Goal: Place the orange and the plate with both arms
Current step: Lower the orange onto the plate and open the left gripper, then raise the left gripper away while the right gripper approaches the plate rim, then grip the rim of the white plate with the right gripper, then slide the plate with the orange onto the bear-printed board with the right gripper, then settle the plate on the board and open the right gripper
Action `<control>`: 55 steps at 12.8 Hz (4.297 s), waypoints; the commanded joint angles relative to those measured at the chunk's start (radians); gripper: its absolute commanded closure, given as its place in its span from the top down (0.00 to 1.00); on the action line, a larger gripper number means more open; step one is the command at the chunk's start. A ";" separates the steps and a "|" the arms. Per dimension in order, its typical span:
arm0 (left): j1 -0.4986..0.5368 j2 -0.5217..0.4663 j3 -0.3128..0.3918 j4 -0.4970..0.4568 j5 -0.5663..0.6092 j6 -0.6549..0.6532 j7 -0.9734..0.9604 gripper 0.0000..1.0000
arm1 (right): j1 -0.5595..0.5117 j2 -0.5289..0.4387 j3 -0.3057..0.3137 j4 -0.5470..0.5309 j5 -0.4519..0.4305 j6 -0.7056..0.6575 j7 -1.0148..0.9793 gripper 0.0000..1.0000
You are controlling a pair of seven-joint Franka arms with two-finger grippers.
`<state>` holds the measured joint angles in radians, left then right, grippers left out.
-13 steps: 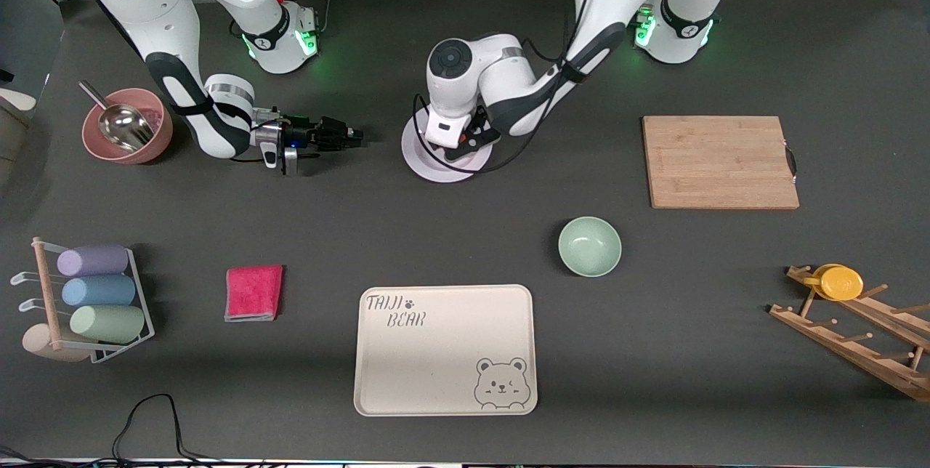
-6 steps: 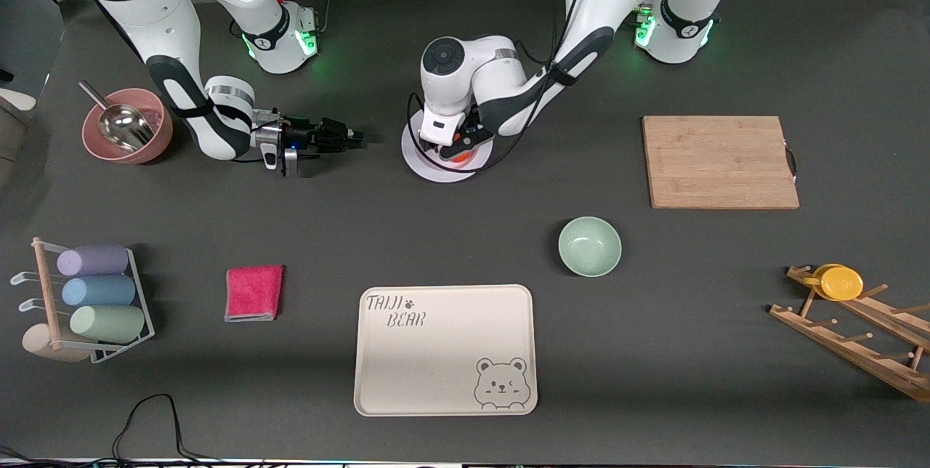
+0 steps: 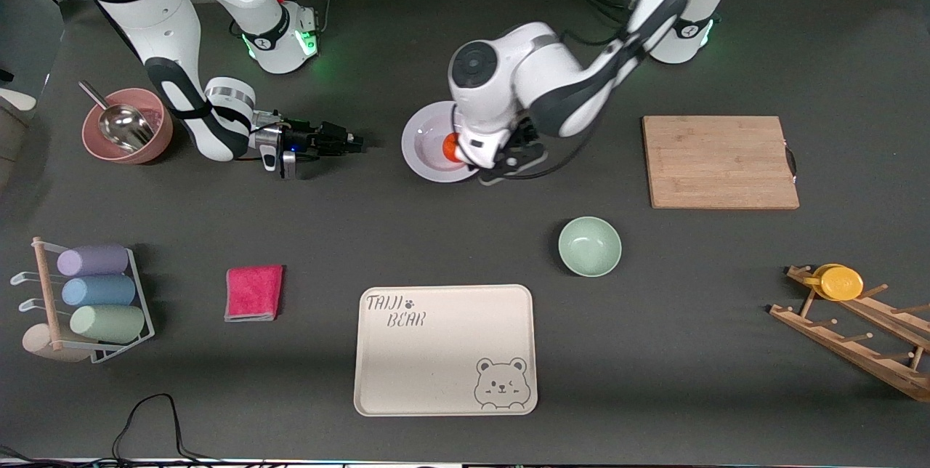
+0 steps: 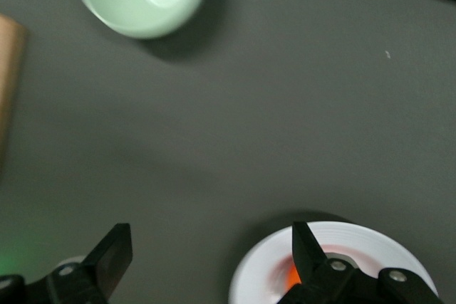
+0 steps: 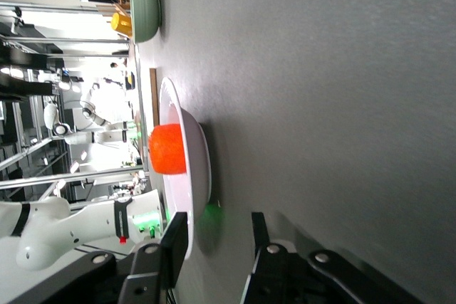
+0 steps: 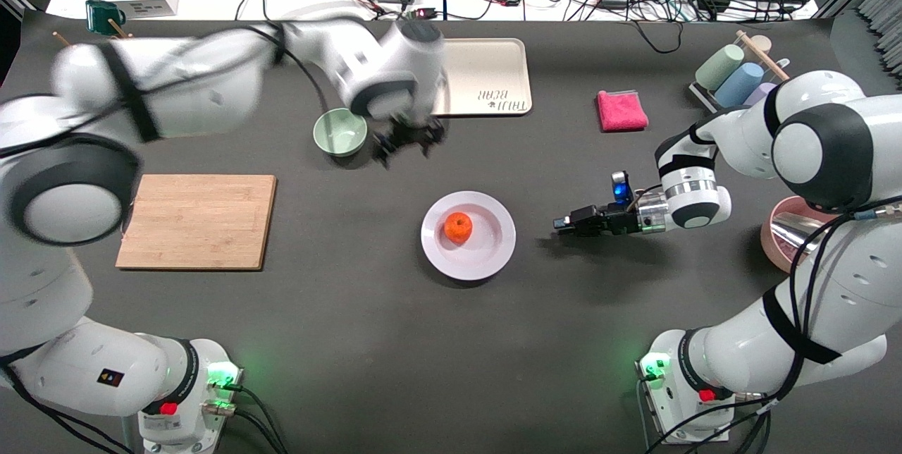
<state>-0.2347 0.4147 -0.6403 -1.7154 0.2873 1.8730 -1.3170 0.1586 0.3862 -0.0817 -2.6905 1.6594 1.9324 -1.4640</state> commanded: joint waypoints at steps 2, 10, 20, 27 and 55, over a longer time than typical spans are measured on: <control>0.075 -0.267 0.181 -0.073 -0.196 -0.126 0.414 1.00 | 0.087 0.040 0.016 0.029 0.133 -0.010 -0.035 0.43; 0.086 -0.433 0.781 -0.119 -0.221 -0.213 1.266 1.00 | 0.280 0.083 0.034 0.106 0.372 -0.003 -0.065 0.43; 0.215 -0.530 0.671 -0.081 -0.218 -0.370 1.214 1.00 | 0.269 0.088 0.043 0.115 0.378 -0.015 -0.090 0.00; 0.209 -0.498 0.671 -0.058 -0.212 -0.370 1.234 1.00 | 0.246 -0.223 0.043 0.104 0.289 -0.033 0.302 0.00; 0.198 -0.493 0.657 0.031 -0.212 -0.466 1.231 1.00 | 0.142 0.750 -0.061 1.548 0.125 0.122 0.802 0.00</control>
<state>-0.0285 -0.0827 0.0129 -1.7042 0.0751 1.4262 -0.0782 0.2965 1.1322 -0.1387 -1.1394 1.7970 2.0636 -0.6404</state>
